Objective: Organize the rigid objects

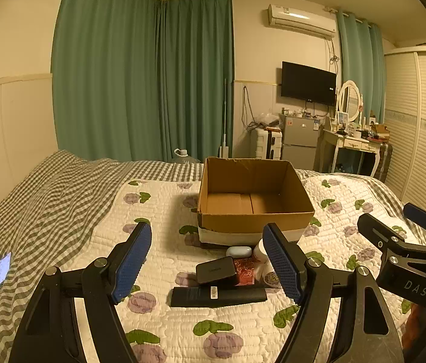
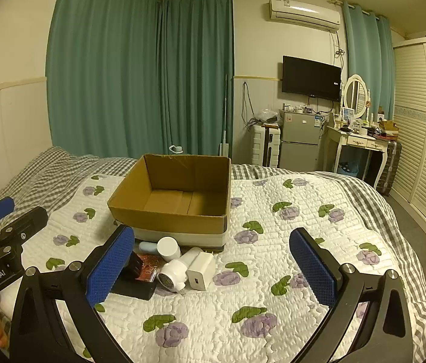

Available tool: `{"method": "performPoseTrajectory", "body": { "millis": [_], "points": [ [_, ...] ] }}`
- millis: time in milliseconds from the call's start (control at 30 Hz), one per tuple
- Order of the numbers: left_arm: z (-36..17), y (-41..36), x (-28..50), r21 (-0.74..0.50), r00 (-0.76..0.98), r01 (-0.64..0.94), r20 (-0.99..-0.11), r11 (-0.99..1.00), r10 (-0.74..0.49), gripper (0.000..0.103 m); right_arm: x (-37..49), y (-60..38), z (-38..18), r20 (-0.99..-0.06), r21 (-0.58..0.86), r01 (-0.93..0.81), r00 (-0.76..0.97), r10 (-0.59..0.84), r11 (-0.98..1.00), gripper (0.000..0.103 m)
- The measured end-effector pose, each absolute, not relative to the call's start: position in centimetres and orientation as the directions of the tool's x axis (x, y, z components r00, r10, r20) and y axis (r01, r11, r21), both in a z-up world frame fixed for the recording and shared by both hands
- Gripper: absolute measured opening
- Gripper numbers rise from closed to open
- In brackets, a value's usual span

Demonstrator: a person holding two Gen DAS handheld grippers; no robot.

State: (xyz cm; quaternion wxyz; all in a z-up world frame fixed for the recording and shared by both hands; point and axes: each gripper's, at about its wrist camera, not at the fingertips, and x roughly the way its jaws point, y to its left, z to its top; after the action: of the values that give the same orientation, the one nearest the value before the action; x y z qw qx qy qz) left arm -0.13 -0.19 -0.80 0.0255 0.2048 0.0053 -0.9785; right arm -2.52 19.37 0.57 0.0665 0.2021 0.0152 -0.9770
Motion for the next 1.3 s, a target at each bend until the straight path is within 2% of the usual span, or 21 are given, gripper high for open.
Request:
{"method": "performPoseTrajectory", "body": {
  "millis": [1300],
  "points": [
    [-1.14, -0.12, -0.40, 0.003, -0.912, 0.046, -0.408, -0.999, -0.044, 0.079, -2.59, 19.11, 0.33, -0.405, -0.011, 0.141, -0.906, -0.125, -0.990, 0.103]
  ]
}}
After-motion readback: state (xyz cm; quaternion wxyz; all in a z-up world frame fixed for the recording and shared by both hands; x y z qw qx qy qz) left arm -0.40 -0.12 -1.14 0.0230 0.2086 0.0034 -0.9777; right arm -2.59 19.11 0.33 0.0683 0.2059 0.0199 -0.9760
